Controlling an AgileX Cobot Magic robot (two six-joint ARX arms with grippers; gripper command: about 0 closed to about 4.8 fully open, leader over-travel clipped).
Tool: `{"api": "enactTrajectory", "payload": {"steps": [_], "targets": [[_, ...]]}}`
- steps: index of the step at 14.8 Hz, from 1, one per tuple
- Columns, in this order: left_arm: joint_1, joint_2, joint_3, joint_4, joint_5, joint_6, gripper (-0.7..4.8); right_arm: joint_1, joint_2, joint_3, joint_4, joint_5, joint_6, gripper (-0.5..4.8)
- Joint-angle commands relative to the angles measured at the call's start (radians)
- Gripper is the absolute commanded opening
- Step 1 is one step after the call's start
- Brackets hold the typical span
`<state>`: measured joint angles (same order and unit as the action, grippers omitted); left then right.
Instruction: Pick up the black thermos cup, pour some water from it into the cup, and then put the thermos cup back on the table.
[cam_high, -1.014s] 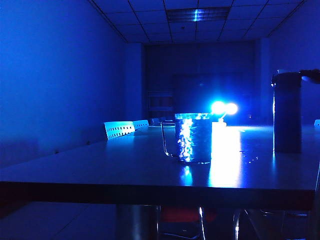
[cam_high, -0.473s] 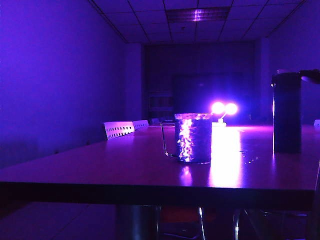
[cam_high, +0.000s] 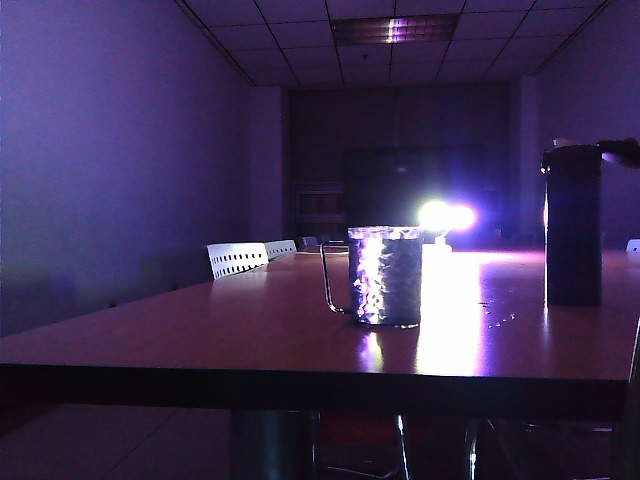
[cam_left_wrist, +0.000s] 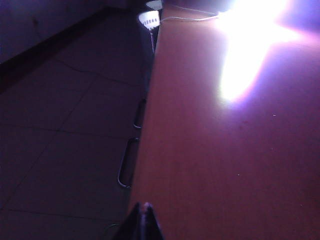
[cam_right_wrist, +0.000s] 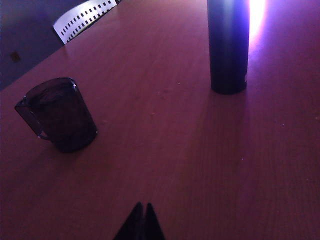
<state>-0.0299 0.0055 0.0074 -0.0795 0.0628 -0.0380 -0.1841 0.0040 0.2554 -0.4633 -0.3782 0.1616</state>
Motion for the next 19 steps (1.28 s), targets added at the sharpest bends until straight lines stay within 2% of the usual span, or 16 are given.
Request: {"api": "enactTrajectory", "payload": {"steps": [1,2,6,15,19], "targets": [[0.013,0.001,-0.001,0.011,0.018,0.048,-0.06,-0.001,0.0,0.004,0.011,0.002,0.003,-0.06],[0.013,0.001,-0.001,0.014,0.031,0.102,-0.06,-0.001,0.0,0.004,0.011,0.002,0.003,-0.06],[-0.036,0.001,-0.001,0.011,0.025,0.108,-0.05,-0.001,0.0,0.004,0.011,0.002,0.003,-0.06],[-0.036,0.001,-0.001,0.01,0.039,0.109,-0.05,-0.001,0.0,0.004,0.011,0.006,-0.003,-0.05],[-0.036,0.001,-0.001,0.01,0.039,0.109,-0.05,0.0,0.0,-0.03,0.088,0.23,-0.014,-0.06]]}}
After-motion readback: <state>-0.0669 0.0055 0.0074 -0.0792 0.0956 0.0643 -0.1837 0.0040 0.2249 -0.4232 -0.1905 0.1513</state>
